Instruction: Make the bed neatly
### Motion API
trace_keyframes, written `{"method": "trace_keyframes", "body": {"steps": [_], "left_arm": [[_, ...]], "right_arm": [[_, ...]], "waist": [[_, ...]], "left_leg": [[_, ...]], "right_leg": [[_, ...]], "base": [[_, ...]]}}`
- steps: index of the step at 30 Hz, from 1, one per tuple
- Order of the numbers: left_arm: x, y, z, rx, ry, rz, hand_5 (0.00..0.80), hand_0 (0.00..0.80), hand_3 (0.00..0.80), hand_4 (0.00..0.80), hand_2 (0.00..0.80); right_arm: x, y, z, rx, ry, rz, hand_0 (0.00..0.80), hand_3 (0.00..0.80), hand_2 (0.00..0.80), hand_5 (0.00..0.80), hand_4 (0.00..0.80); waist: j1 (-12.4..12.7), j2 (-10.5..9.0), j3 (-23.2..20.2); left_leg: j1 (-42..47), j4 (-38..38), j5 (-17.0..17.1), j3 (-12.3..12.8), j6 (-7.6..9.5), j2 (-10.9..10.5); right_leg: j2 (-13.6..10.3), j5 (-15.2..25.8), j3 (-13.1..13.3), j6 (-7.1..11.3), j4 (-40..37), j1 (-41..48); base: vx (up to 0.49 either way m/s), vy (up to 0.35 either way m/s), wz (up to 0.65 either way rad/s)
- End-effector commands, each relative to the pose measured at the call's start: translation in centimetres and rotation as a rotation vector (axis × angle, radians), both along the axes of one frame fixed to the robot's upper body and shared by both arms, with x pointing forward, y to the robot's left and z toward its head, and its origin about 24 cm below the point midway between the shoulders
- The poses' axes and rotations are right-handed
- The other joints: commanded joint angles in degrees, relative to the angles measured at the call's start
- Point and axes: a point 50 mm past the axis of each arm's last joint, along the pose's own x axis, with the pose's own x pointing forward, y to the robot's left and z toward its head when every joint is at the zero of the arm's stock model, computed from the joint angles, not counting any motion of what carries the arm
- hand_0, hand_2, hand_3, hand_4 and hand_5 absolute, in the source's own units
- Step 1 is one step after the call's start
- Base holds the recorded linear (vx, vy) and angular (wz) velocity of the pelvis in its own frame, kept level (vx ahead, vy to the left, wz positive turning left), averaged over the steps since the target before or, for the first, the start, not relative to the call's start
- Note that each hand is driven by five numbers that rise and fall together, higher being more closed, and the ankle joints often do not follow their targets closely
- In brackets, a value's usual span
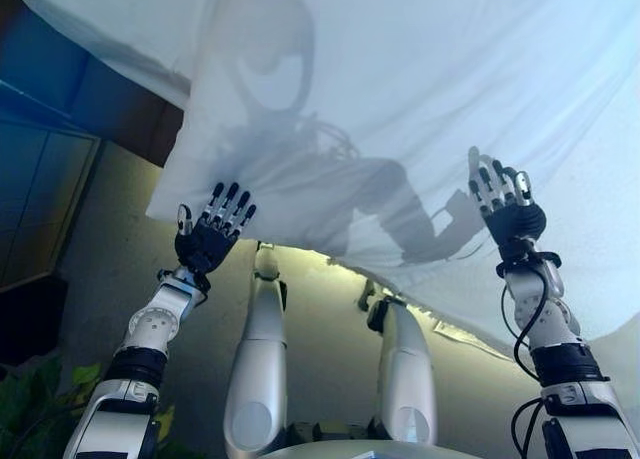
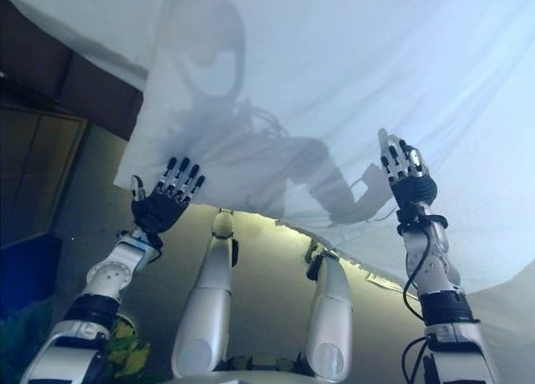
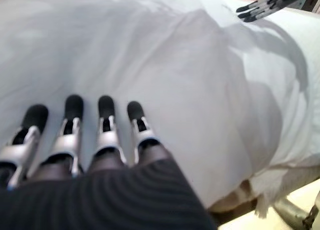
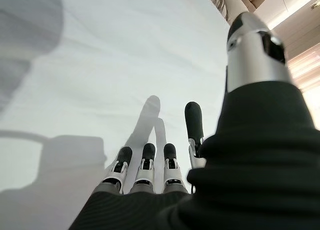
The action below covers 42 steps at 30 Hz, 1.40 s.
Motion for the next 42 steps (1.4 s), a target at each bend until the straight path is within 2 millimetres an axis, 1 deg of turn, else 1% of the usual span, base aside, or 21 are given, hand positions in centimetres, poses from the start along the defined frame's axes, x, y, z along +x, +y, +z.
{"method": "trace_keyframes", "body": {"steps": [1, 5, 8, 11, 14, 17, 20, 21, 23, 25, 26, 27, 30, 31, 32, 33, 36, 37, 38, 39, 42], "left_arm": [[1.9, 1.1, 2.5, 0.012, -0.038, 0.130, 0.000, 0.000, 0.000, 0.000, 0.000], [2.8, 4.9, 4.8, 0.006, -0.034, 0.298, 0.000, 0.000, 0.000, 0.000, 0.000], [3.1, 7.7, 5.9, -0.010, 0.017, 0.425, 0.000, 0.000, 0.000, 0.000, 0.000], [3.3, 9.6, 6.9, -0.028, 0.030, 0.496, 0.000, 0.000, 0.000, 0.000, 0.000], [3.2, 10.6, 6.7, -0.025, 0.062, 0.543, 0.000, 0.000, 0.000, 0.000, 0.000], [2.8, 11.5, 6.1, -0.016, 0.120, 0.612, 0.000, 0.000, 0.000, 0.000, 0.000], [2.1, 12.9, 5.4, -0.021, 0.207, 0.696, 0.000, 0.000, 0.000, 0.000, 0.000], [1.8, 13.6, 5.2, -0.019, 0.240, 0.729, 0.000, 0.000, 0.000, 0.000, 0.000], [1.3, 14.8, 5.1, -0.006, 0.314, 0.781, 0.000, 0.000, 0.000, 0.000, 0.000], [0.4, 16.2, 4.4, 0.034, 0.477, 0.859, 0.000, 0.000, 0.000, 0.000, 0.000], [0.1, 16.7, 4.4, 0.053, 0.513, 0.887, 0.000, 0.000, 0.000, 0.000, 0.000], [-0.3, 17.7, 5.0, 0.055, 0.518, 0.933, 0.000, 0.000, 0.000, 0.000, 0.000], [-0.6, 18.6, 6.2, -0.016, 0.435, 0.992, 0.000, 0.000, 0.000, 0.000, 0.000], [-0.5, 18.6, 6.8, -0.056, 0.354, 0.996, 0.000, 0.000, 0.000, 0.000, 0.000], [-0.4, 18.4, 7.1, -0.076, 0.298, 0.991, 0.000, 0.000, 0.000, 0.000, 0.000], [-0.2, 18.1, 7.4, -0.088, 0.243, 0.984, 0.000, 0.000, 0.000, 0.000, 0.000], [0.6, 15.7, 9.0, -0.116, 0.019, 0.935, 0.000, 0.000, 0.000, 0.000, 0.000], [0.7, 14.7, 9.5, -0.116, -0.057, 0.903, 0.000, 0.000, 0.000, 0.000, 0.000], [0.8, 13.3, 10.3, -0.125, -0.156, 0.858, 0.000, 0.000, 0.000, 0.000, 0.000], [0.8, 12.2, 10.8, -0.138, -0.219, 0.822, 0.000, 0.000, 0.000, 0.000, 0.000], [0.5, 8.8, 11.4, -0.168, -0.390, 0.704, 0.000, 0.000, 0.000, 0.000, 0.000]], "right_arm": [[-0.5, -2.2, 3.2, -0.091, -0.091, -0.053, 0.000, 0.000, 0.000, 0.000, 0.000], [-0.5, -2.9, 4.0, -0.110, -0.113, -0.051, 0.000, 0.000, 0.000, 0.000, 0.000], [-0.4, -3.1, 4.5, -0.118, -0.132, -0.035, 0.000, 0.000, 0.000, 0.000, 0.000], [-0.1, -2.8, 5.0, -0.136, -0.146, -0.011, 0.000, 0.000, 0.000, 0.000, 0.000], [0.1, -2.4, 5.2, -0.150, -0.155, 0.005, 0.000, 0.000, 0.000, 0.000, 0.000], [0.2, -2.3, 5.4, -0.162, -0.159, 0.010, 0.000, 0.000, 0.000, 0.000, 0.000], [0.2, -2.2, 5.4, -0.171, -0.167, 0.011, 0.000, 0.000, 0.000, 0.000, 0.000], [0.2, -2.1, 5.6, -0.174, -0.169, 0.014, 0.000, 0.000, 0.000, 0.000, 0.000], [0.4, -2.1, 5.9, -0.179, -0.173, 0.019, 0.000, 0.000, 0.000, 0.000, 0.000], [0.6, -1.9, 6.2, -0.178, -0.178, 0.027, 0.000, 0.000, 0.000, 0.000, 0.000], [0.8, -1.8, 6.3, -0.176, -0.180, 0.033, 0.000, 0.000, 0.000, 0.000, 0.000], [0.9, -1.5, 6.4, -0.170, -0.182, 0.047, 0.000, 0.000, 0.000, 0.000, 0.000], [0.7, -0.5, 6.2, -0.163, -0.185, 0.069, 0.000, 0.000, 0.000, 0.000, 0.000], [0.6, -0.2, 6.1, -0.155, -0.189, 0.073, 0.000, 0.000, 0.000, 0.000, 0.000], [0.4, 0.1, 5.9, -0.153, -0.191, 0.072, 0.000, 0.000, 0.000, 0.000, 0.000], [0.3, 0.3, 5.7, -0.152, -0.192, 0.071, 0.000, 0.000, 0.000, 0.000, 0.000], [-0.4, 1.0, 4.7, -0.138, -0.205, 0.052, 0.000, 0.000, 0.000, 0.000, 0.000], [-0.6, 1.2, 4.5, -0.130, -0.208, 0.045, 0.000, 0.000, 0.000, 0.000, 0.000], [-0.9, 1.4, 4.3, -0.118, -0.214, 0.035, 0.000, 0.000, 0.000, 0.000, 0.000], [-1.2, 1.5, 4.1, -0.110, -0.216, 0.029, 0.000, 0.000, 0.000, 0.000, 0.000], [-1.5, 1.8, 3.7, -0.090, -0.223, 0.016, 0.000, 0.000, 0.000, 0.000, 0.000]], "waist": [[-0.1, -0.18, -0.8], [-0.6, -0.27, -1.1], [-1.1, -0.27, -1.5], [-1.6, -0.27, -1.6], [-1.8, -0.20, -1.5], [-1.9, -0.14, -1.2], [-1.9, -0.32, -1.0], [-1.8, -0.32, -1.3], [-1.8, -0.47, -1.1], [-1.8, -0.61, -1.1], [-1.8, -0.75, -1.0], [-1.9, -1.12, -1.0], [-2.0, -1.70, -0.7], [-2.1, -1.79, -0.5], [-2.0, -1.89, 0.1], [-1.9, -1.73, -0.1], [-1.2, -1.44, 0.9], [-0.8, -1.37, 1.2], [-0.4, -1.41, 1.9], [-0.1, -1.23, 1.7], [0.8, -0.87, 2.1]], "left_leg": [[-2.0, 10.6, -5.7, 1.4, 0.90, 2.4], [-3.5, 12.2, -6.5, 1.8, 0.67, 2.1], [-4.9, 13.9, -7.1, 1.7, 0.61, 1.8], [-5.9, 14.9, -7.6, 1.7, 0.53, 1.5], [-6.4, 15.5, -8.1, 1.8, 0.54, 1.4], [-6.8, 15.9, -8.4, 1.9, 0.63, 1.2], [-7.1, 16.2, -8.7, 2.0, 0.58, 1.3], [-6.5, 16.5, -10.4, 1.8, 0.41, 1.8], [-6.8, 17.1, -10.7, 1.8, 0.32, 2.0], [-7.1, 17.5, -10.8, 1.9, 0.29, 2.3], [-7.1, 17.7, -10.8, 1.9, 0.25, 2.4], [-7.2, 18.0, -10.9, 1.7, 0.23, 2.6], [-6.9, 18.6, -11.3, 1.7, 0.25, 3.1], [-6.7, 18.5, -11.1, 1.7, 0.37, 3.1], [-6.9, 18.5, -10.1, 2.0, 0.57, 2.9], [-6.0, 18.5, -11.6, 1.8, 0.48, 3.2], [-5.3, 17.8, -11.6, 1.8, 0.88, 3.1], [-4.8, 17.5, -12.0, 1.8, 0.95, 3.2], [-5.0, 16.9, -10.5, 2.0, 1.25, 2.8], [-4.1, 16.5, -12.0, 1.8, 1.25, 3.0], [-3.0, 15.7, -12.2, 1.9, 1.56, 2.9]], "right_leg": [[-1.6, 17.2, 3.2, 1.51, -11.5, -4.1], [-2.1, 17.2, 3.4, 1.03, -10.5, -5.9], [-2.3, 16.9, 3.8, 0.58, -8.8, -7.5], [-2.4, 16.6, 4.1, 0.22, -7.9, -8.8], [-2.4, 16.3, 4.1, -0.02, -7.4, -9.5], [-2.3, 16.0, 4.1, -0.28, -7.2, -9.9], [-2.4, 15.7, 3.8, -0.51, -7.2, -10.1], [-2.0, 14.1, 4.0, -0.04, -6.6, -9.7], [-2.0, 13.8, 3.9, -0.20, -6.1, -9.9], [-2.1, 13.6, 3.7, -0.32, -5.6, -10.0], [-2.1, 13.6, 3.7, -0.35, -5.4, -10.0], [-2.0, 13.4, 3.7, -0.42, -5.0, -10.0], [-2.0, 13.3, 3.5, -0.46, -4.6, -9.6], [-2.1, 13.6, 3.4, -0.52, -4.8, -9.4], [-2.5, 14.7, 3.0, -1.10, -5.1, -9.5], [-2.1, 13.3, 3.3, -0.57, -4.8, -8.8], [-2.2, 13.5, 3.3, -0.54, -5.0, -8.3], [-2.2, 13.3, 3.1, -0.45, -5.0, -7.8], [-2.6, 14.7, 2.6, -0.93, -5.8, -7.9], [-2.3, 13.4, 2.8, -0.33, -5.8, -7.1], [-2.3, 13.6, 2.4, -0.14, -6.6, -5.9]], "base": [[0.015, 0.135, 0.08], [0.021, 0.115, 0.02], [0.015, 0.099, 0.02], [0.011, 0.092, 0.05], [0.018, 0.075, 0.00], [0.020, 0.060, 0.03], [0.050, 0.032, 0.03], [0.117, 0.006, -0.02], [0.066, 0.011, -0.05], [0.009, 0.001, -0.04], [0.011, -0.023, -0.05], [0.019, -0.039, -0.06], [0.026, -0.052, -0.06], [-0.069, -0.031, -0.04], [0.022, -0.048, -0.04], [0.008, -0.051, -0.04], [0.035, -0.090, -0.02], [-0.096, -0.112, 0.03], [0.012, -0.131, 0.06], [0.005, -0.122, 0.05], [0.043, -0.109, 0.03]]}}
